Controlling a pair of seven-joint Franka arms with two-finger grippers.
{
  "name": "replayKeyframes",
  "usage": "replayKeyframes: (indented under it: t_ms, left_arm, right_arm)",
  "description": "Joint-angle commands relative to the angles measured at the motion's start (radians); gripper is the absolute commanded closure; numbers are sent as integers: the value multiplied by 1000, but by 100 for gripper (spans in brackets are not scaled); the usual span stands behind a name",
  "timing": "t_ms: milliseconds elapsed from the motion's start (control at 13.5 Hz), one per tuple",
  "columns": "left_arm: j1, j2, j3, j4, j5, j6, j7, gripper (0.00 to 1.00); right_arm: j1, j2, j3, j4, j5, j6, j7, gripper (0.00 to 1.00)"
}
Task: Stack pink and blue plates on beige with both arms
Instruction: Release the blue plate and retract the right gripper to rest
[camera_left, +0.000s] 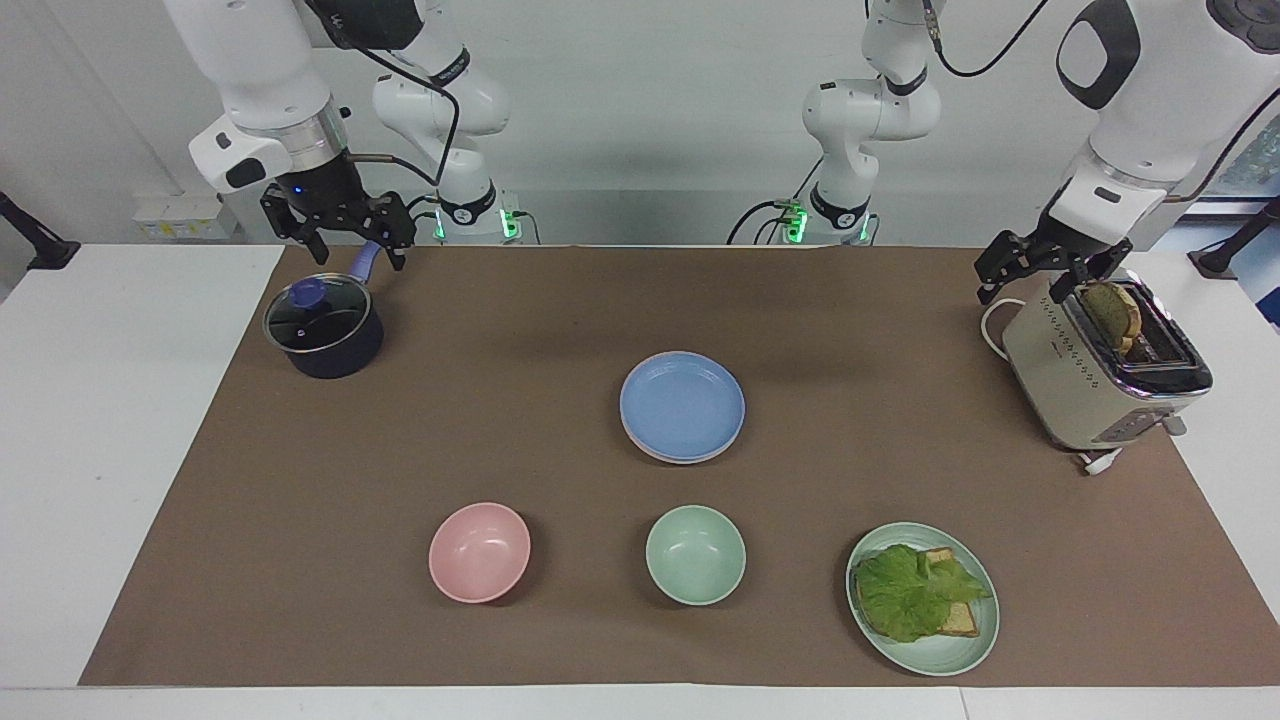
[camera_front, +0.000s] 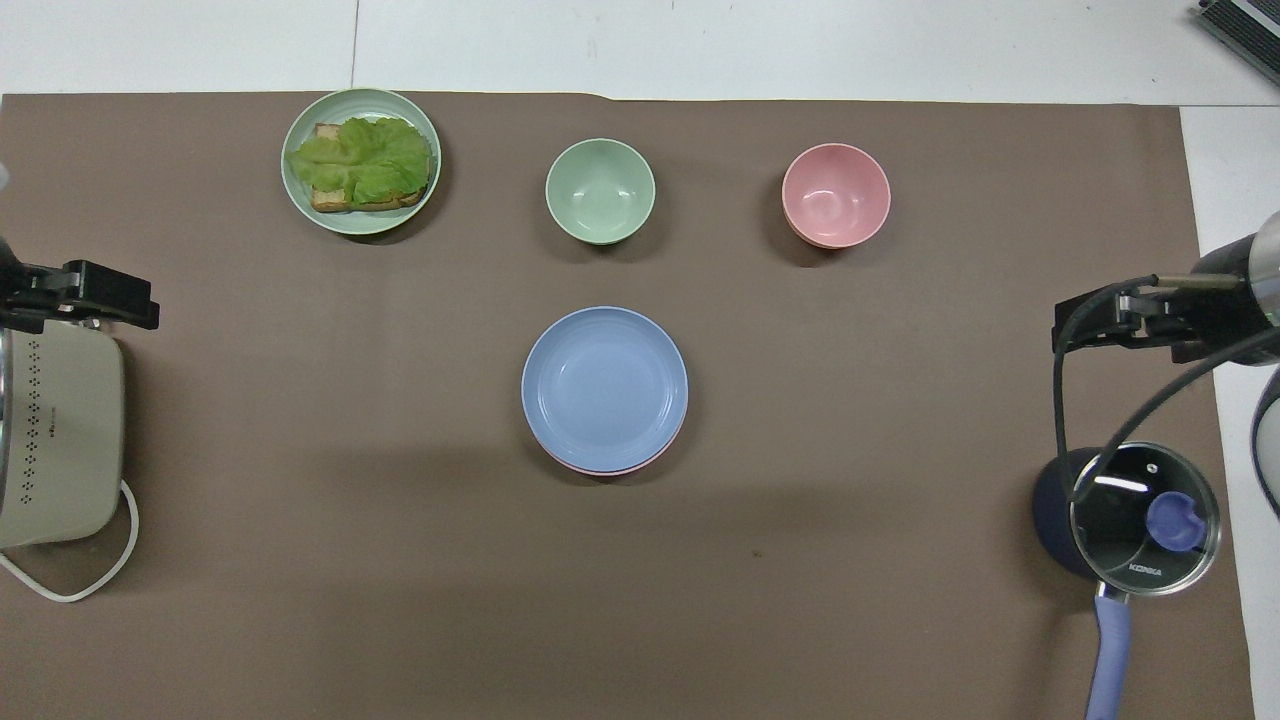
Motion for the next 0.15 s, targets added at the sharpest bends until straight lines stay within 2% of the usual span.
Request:
replayKeyframes:
  t_ms: [0, 74]
  left_arm:
    - [6, -26, -4, -27, 16, 11, 8, 0]
    - [6, -26, -4, -27, 16, 11, 8, 0]
  right_arm:
    - [-10, 17, 9, 27, -18, -9, -64, 0]
    - [-10, 16, 9, 27, -15, -9, -64, 0]
